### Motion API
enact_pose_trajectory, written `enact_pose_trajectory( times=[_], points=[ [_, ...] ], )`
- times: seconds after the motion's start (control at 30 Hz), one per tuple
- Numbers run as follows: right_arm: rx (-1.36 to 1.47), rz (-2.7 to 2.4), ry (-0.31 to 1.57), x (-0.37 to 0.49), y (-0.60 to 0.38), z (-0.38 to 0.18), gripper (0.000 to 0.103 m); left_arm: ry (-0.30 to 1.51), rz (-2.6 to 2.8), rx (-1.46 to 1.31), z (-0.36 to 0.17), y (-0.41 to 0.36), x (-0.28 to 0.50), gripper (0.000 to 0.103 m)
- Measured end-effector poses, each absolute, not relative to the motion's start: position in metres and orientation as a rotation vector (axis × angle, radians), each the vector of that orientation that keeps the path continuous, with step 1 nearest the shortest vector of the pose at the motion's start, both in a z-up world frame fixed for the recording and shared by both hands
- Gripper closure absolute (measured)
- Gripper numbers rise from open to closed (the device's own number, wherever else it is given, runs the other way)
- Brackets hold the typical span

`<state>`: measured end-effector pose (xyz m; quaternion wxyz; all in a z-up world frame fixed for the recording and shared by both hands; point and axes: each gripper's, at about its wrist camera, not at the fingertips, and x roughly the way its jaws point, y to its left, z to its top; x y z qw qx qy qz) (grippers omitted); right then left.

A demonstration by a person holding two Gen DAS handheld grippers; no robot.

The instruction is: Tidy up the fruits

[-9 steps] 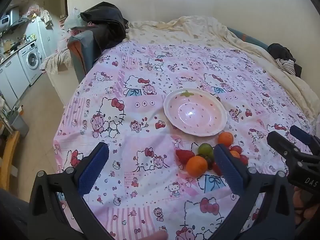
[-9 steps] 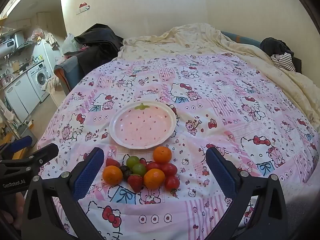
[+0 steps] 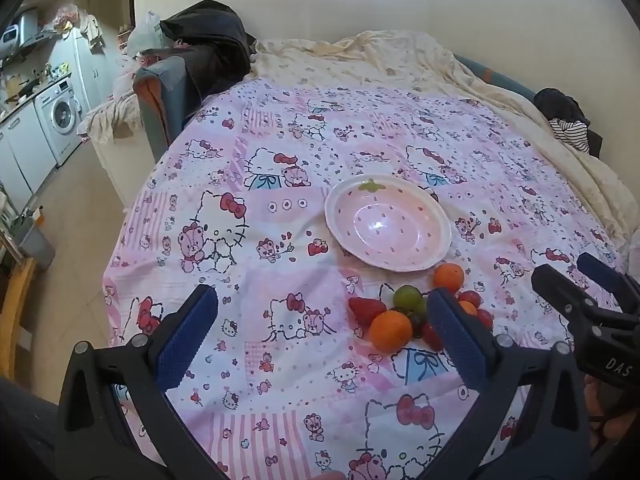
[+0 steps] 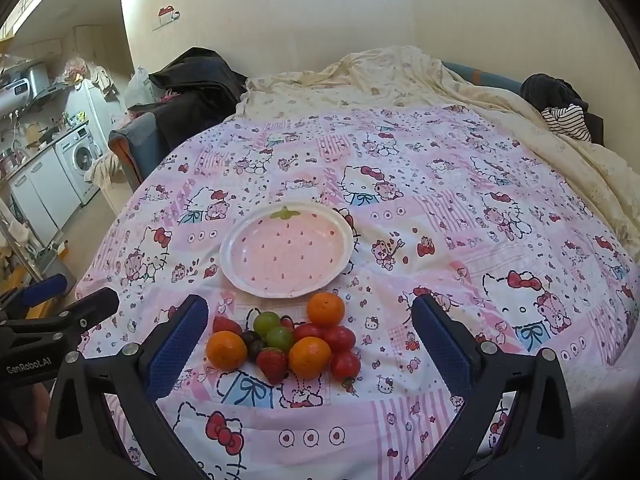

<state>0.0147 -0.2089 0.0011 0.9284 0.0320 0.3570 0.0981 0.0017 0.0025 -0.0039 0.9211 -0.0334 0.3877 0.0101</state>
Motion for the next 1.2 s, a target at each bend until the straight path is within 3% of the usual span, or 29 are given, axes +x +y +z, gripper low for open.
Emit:
enact_pose_trajectory(
  times=[1.2],
  points=[
    [0.059, 0.183, 0.728, 0.0148, -0.2107, 0.0007, 0.0, 0.774, 0.013, -0.065, 0.0009, -0.0023, -0.0023, 0.0]
  ],
)
